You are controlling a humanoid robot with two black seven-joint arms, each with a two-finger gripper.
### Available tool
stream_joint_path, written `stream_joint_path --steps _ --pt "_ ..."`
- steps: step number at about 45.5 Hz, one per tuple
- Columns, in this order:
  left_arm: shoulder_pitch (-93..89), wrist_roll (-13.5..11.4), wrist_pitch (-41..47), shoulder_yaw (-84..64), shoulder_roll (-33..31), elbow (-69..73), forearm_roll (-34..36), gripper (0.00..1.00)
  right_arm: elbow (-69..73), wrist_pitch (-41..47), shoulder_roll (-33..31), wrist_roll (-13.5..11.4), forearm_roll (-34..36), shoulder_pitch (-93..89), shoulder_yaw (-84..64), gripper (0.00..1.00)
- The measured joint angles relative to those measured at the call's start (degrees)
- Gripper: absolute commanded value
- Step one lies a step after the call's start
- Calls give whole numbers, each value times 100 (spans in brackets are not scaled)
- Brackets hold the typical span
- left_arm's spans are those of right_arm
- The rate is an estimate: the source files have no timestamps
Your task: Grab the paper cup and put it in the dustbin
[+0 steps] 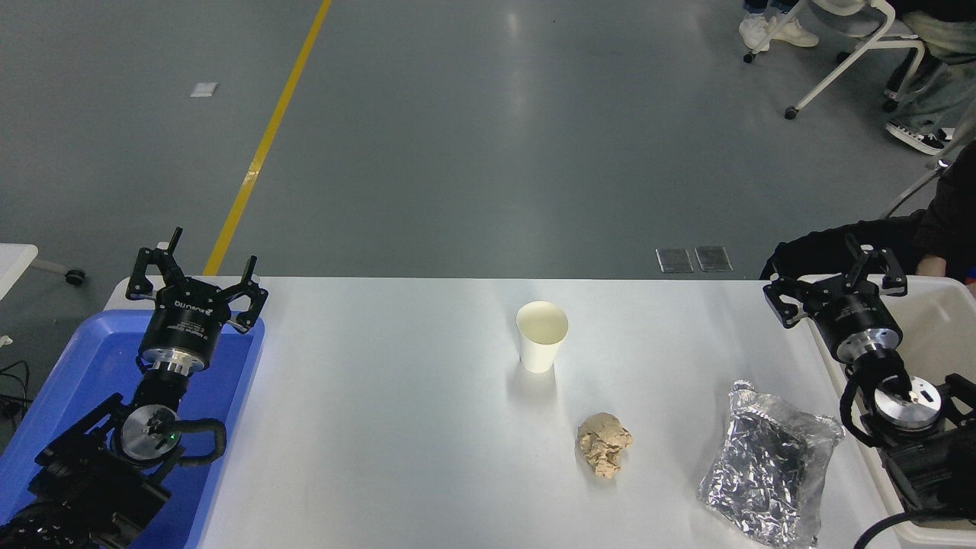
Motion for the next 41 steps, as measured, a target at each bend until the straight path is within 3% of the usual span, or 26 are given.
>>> stream_joint_path --steps 14,20,31,41 --pt "4 4 0 0 0 2 10 100 214 113 -16 1 -275 99 -133 100" --pt "1 5 0 0 0 2 11 100 619 86 -267 -6 -1144 464 -402 100" --pt "-5 5 -1 0 -1 -2 11 100 1960 -5 -1044 -215 -3562 1767 -1666 100" --pt "-2 6 -1 2 0 1 12 100 2759 50 -1329 -425 -4780 3394 -3805 100"
